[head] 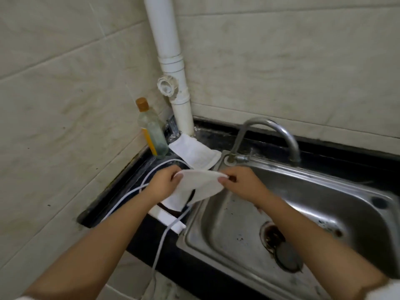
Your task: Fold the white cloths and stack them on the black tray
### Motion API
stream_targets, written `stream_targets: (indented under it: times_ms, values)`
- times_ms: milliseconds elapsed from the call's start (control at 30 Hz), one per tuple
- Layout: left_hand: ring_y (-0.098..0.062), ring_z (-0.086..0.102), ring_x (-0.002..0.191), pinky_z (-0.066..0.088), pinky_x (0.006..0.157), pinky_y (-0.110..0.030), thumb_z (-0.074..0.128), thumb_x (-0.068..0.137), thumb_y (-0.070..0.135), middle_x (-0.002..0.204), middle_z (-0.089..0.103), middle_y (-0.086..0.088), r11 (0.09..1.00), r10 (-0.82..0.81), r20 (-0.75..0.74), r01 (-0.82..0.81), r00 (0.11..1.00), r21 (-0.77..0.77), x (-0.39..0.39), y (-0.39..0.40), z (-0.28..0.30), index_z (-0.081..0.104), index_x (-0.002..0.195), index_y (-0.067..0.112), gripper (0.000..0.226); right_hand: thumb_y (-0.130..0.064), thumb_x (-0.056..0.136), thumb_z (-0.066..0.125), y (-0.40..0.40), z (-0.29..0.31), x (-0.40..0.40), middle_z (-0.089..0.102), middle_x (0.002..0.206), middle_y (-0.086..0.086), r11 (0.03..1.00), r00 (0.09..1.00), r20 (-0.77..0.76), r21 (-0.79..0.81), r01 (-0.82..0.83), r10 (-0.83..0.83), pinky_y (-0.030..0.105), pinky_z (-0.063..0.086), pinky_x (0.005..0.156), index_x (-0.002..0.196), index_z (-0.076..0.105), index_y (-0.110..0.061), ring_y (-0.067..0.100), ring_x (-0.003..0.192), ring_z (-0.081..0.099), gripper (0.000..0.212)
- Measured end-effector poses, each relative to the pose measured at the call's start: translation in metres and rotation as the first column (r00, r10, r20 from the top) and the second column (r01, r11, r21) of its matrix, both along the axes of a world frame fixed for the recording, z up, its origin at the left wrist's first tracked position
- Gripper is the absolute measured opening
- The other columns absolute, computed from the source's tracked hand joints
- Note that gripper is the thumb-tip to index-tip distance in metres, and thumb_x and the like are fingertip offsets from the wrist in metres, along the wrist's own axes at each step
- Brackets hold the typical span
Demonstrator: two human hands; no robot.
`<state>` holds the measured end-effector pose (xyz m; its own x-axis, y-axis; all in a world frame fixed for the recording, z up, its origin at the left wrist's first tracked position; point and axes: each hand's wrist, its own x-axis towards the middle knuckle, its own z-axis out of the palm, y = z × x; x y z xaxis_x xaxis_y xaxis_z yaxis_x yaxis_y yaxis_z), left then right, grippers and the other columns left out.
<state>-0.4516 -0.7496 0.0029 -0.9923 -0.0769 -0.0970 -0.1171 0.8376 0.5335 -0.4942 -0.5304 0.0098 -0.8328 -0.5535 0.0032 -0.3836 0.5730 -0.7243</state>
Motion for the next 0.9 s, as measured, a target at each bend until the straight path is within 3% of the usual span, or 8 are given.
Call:
stream_targets:
  times_ms: [100, 200, 300, 400, 500, 633, 767, 900]
  values:
    - [-0.021, 0.041, 0.069, 0.026, 0.061, -0.029, 0.042, 0.097, 0.015, 0.067, 0.041, 0.001, 0.994, -0.107, -0.106, 0.107, 0.989, -0.006, 0.013, 0.058, 0.028, 0.034, 0.066, 0.023, 0.033, -0.011, 0.087, 0.057, 0.056, 0.024, 0.035, 0.053, 0.070, 0.005, 0.990, 0.986, -0.091, -0.008, 0.140, -0.140, 0.013, 0.032, 0.053, 0.082, 0.068, -0.001, 0.016, 0.070, 0.049, 0.015]
    - [-0.020, 0.043, 0.079, 0.026, 0.067, -0.027, 0.041, 0.098, 0.015, 0.082, 0.048, -0.005, 0.971, -0.234, -0.207, 0.239, 0.950, -0.002, 0.029, 0.131, 0.047, 0.040, 0.080, 0.014, 0.018, -0.011, 0.085, 0.058, 0.124, 0.041, 0.076, 0.054, 0.069, 0.007, 0.952, 0.942, -0.149, 0.011, 0.305, -0.300, 0.020, 0.029, 0.052, 0.079, 0.066, 0.002, 0.016, 0.068, 0.047, 0.016]
    - [-0.022, 0.047, 0.080, 0.031, 0.068, -0.029, 0.039, 0.099, 0.020, 0.085, 0.052, -0.006, 0.920, -0.372, -0.228, 0.390, 0.900, 0.041, 0.049, 0.217, 0.060, 0.041, 0.087, 0.013, 0.014, -0.010, 0.084, 0.059, 0.207, 0.057, 0.128, 0.056, 0.071, 0.007, 0.866, 0.851, -0.187, 0.005, 0.500, -0.491, 0.026, 0.027, 0.055, 0.079, 0.067, 0.000, 0.017, 0.070, 0.050, 0.014]
    - [-0.024, 0.050, 0.080, 0.034, 0.067, -0.030, 0.042, 0.098, 0.026, 0.085, 0.056, -0.007, 0.835, -0.519, -0.230, 0.546, 0.824, 0.071, 0.071, 0.303, 0.066, 0.046, 0.088, 0.014, 0.016, -0.011, 0.086, 0.057, 0.291, 0.073, 0.186, 0.067, 0.081, 0.013, 0.742, 0.732, -0.195, 0.026, 0.670, -0.653, 0.029, 0.037, 0.066, 0.087, 0.069, -0.001, 0.021, 0.077, 0.058, 0.016]
    - [-0.019, 0.048, 0.077, 0.032, 0.064, -0.027, 0.053, 0.093, 0.024, 0.078, 0.053, 0.002, 0.691, -0.699, -0.224, 0.722, 0.679, 0.034, 0.095, 0.391, 0.075, 0.059, 0.092, 0.009, 0.016, -0.010, 0.087, 0.055, 0.372, 0.089, 0.247, 0.070, 0.090, 0.009, 0.586, 0.579, -0.230, 0.046, 0.809, -0.782, 0.028, 0.039, 0.067, 0.092, 0.071, -0.005, 0.017, 0.081, 0.058, 0.018]
    - [-0.023, 0.056, 0.086, 0.034, 0.066, -0.025, 0.058, 0.088, 0.021, 0.080, 0.056, 0.002, 0.444, -0.892, -0.147, 0.891, 0.428, -0.096, 0.133, 0.517, 0.083, 0.065, 0.093, 0.007, 0.016, -0.011, 0.087, 0.054, 0.471, 0.103, 0.337, 0.067, 0.082, 0.006, 0.294, 0.292, -0.230, 0.028, 0.956, -0.928, 0.023, 0.038, 0.058, 0.094, 0.072, -0.007, 0.015, 0.077, 0.056, 0.020]
    - [-0.025, 0.058, 0.092, 0.040, 0.069, -0.030, 0.052, 0.089, 0.018, 0.100, 0.065, -0.009, 0.342, -0.928, -0.203, 0.932, 0.314, -0.122, 0.182, 0.642, 0.089, 0.064, 0.095, 0.007, 0.017, -0.011, 0.088, 0.052, 0.555, 0.104, 0.423, 0.066, 0.073, 0.014, -0.005, -0.015, -0.194, -0.052, 0.999, -0.981, 0.037, 0.051, 0.077, 0.092, 0.072, -0.005, 0.021, 0.069, 0.059, 0.021]
    - [-0.031, 0.057, 0.096, 0.042, 0.071, -0.034, 0.046, 0.091, 0.013, 0.103, 0.064, -0.015, 0.289, -0.917, -0.322, 0.948, 0.234, -0.134, 0.246, 0.753, 0.095, 0.062, 0.099, 0.005, 0.019, -0.009, 0.089, 0.051, 0.626, 0.103, 0.507, 0.071, 0.082, 0.016, -0.221, -0.263, -0.220, -0.195, 0.956, -0.939, 0.041, 0.053, 0.079, 0.095, 0.072, -0.004, 0.026, 0.075, 0.063, 0.022]
